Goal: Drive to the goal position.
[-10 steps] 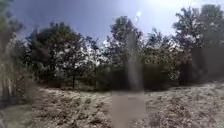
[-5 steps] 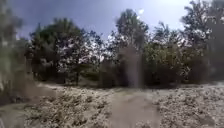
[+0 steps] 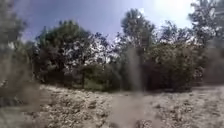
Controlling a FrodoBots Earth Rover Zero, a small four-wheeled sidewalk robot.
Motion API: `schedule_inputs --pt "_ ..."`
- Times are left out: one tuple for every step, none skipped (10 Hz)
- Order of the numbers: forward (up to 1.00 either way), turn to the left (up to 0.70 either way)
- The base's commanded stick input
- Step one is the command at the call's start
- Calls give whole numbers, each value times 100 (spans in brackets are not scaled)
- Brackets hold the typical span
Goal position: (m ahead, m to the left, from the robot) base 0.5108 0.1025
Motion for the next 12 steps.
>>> schedule_inputs --pt "60 15" --pt "60 15" --pt "60 15" --pt "60 15" --pt "60 15" --pt "60 15" --pt "60 15" --pt "60 15" --pt "60 15" --pt "60 15" --pt "60 15" --pt "60 15"
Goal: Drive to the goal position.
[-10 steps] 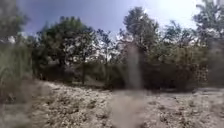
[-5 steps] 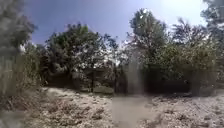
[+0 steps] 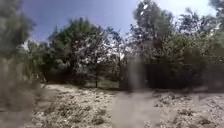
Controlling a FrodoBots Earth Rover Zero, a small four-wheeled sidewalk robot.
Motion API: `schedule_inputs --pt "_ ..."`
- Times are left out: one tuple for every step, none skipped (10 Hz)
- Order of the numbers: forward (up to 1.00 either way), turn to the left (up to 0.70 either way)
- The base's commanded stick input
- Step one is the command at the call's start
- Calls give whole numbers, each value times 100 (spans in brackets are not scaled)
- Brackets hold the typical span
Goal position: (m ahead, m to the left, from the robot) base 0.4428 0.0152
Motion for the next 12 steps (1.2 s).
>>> schedule_inputs --pt "60 15" --pt "60 15" --pt "60 15" --pt "60 15" --pt "60 15" --pt "60 15" --pt "60 15" --pt "60 15" --pt "60 15" --pt "60 15" --pt "60 15" --pt "60 15"
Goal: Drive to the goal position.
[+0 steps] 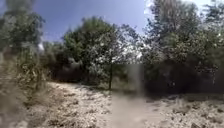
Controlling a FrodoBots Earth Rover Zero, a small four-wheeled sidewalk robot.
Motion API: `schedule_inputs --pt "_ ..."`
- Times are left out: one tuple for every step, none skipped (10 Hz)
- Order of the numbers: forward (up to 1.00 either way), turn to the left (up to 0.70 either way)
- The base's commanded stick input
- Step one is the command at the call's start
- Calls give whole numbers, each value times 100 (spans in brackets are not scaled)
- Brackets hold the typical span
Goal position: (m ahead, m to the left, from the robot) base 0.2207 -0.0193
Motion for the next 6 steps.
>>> schedule_inputs --pt "60 15" --pt "60 15" --pt "60 15" --pt "60 15" --pt "60 15" --pt "60 15"
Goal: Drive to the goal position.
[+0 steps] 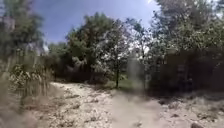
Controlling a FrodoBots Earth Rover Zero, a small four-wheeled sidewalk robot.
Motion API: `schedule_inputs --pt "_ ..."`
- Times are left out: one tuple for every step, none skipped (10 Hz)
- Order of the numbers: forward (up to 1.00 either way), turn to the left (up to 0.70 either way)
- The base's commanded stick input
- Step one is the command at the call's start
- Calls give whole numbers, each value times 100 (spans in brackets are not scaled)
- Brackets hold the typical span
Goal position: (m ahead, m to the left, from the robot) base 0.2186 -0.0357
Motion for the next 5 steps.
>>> schedule_inputs --pt "60 15" --pt "60 15" --pt "60 15" --pt "60 15" --pt "60 15"
